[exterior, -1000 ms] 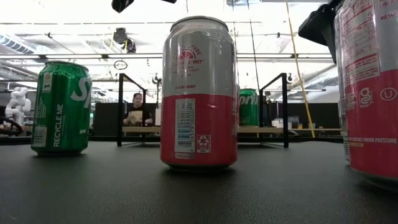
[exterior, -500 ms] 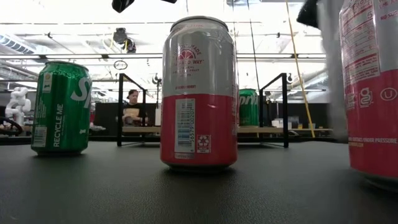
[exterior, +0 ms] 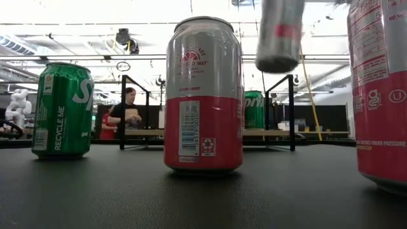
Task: Place canned beverage on shelf
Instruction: Put the white soda can on the shelf
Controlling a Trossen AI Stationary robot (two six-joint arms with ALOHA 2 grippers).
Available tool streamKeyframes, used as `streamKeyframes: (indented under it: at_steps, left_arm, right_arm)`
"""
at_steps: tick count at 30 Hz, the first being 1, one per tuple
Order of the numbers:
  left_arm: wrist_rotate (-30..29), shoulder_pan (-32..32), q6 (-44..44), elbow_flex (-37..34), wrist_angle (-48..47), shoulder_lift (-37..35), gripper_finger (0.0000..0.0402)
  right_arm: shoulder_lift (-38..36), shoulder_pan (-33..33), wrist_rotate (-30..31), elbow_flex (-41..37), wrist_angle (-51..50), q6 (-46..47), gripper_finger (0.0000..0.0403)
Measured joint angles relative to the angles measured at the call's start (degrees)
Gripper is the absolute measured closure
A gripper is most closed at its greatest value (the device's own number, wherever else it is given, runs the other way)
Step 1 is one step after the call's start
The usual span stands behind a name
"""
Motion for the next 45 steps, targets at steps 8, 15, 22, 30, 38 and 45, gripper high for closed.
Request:
streamKeyframes:
  at_steps: [8, 15, 22, 30, 38, 45]
  left_arm:
    - [-0.8, 0.0, 8.6, 0.0, 10.0, 0.0, 0.0083]
    - [1.3, 0.1, 8.8, 0.0, 10.2, 0.0, 0.0014]
    - [0.6, 0.6, 9.6, 0.0, 10.2, 0.0, 0.0003]
    - [-4.3, 1.0, 10.4, 0.0, 6.4, 0.7, 0.0004]
    - [-5.2, 1.0, 13.9, 0.0, 5.7, 1.7, 0.0008]
    - [-4.0, 1.0, 14.5, 0.0, 5.6, 1.9, 0.0056]
  right_arm:
    - [-0.1, -4.4, 1.1, 8.1, 0.0, 8.9, 0.0172]
    - [-0.1, -6.0, 2.3, 12.6, 3.1, 11.8, 0.0172]
    - [-0.1, -7.6, 2.3, 14.2, 8.5, 15.7, 0.0172]
    - [-0.1, -9.9, 0.6, 14.3, 13.3, 17.0, 0.0171]
    - [-0.1, -11.0, -0.7, 14.3, 15.6, 19.4, 0.0171]
    - [-0.1, -11.2, -0.8, 14.3, 16.6, 20.1, 0.017]
